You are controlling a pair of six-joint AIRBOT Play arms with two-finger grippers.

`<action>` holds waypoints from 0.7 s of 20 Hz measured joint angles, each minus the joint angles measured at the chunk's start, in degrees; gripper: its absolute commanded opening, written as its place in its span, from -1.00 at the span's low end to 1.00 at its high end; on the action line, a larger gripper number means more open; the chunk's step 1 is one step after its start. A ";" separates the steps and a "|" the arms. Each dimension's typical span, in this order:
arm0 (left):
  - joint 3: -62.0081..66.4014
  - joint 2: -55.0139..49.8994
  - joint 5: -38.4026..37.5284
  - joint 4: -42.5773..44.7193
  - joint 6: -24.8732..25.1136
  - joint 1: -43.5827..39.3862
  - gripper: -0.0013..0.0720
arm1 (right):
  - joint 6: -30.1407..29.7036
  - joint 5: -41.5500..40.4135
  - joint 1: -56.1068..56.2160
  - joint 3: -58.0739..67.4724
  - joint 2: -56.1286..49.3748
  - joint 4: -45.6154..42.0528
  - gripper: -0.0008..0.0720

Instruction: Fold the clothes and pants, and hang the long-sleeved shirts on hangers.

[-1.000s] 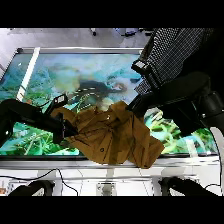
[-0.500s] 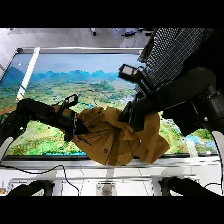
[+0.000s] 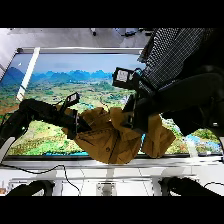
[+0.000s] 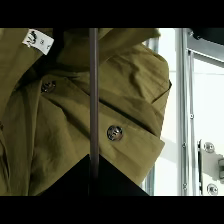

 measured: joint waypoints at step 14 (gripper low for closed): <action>0.02 -0.02 -0.57 -0.42 -0.22 0.00 -0.88 | -8.96 11.15 0.17 -4.90 -11.41 -4.39 -0.88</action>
